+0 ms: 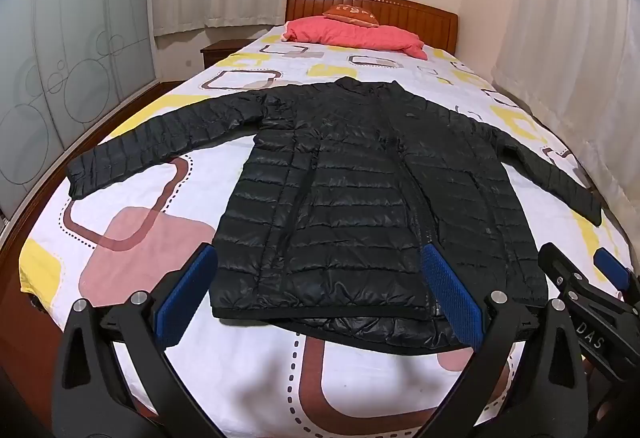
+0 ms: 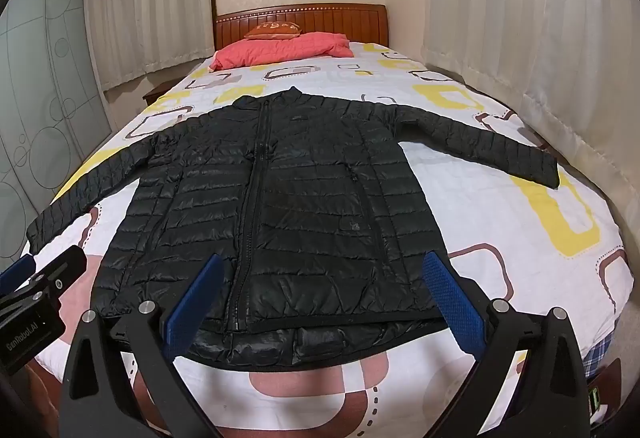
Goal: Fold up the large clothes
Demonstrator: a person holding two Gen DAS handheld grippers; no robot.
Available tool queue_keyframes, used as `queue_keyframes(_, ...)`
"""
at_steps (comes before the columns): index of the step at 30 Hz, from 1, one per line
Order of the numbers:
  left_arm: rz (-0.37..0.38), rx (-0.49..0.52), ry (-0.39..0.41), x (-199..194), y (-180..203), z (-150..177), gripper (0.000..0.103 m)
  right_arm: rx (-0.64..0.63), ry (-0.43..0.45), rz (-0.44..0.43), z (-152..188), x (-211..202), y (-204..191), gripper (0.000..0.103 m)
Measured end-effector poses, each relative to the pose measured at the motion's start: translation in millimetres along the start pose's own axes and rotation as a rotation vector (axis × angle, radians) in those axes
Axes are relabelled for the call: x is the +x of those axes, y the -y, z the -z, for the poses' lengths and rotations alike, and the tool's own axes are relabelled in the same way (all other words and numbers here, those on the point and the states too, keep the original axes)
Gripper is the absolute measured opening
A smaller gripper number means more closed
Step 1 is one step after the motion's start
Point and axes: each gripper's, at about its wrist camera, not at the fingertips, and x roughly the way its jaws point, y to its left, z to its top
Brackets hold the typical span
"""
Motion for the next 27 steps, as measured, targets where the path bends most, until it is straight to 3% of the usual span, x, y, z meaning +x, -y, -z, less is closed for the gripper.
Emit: queue_keyframes(27,-0.012,-0.005,-0.009,5.8,-5.2,3.7,0.101,0.0,-0.002,0.0,0.3,0.8,0.1,0.099)
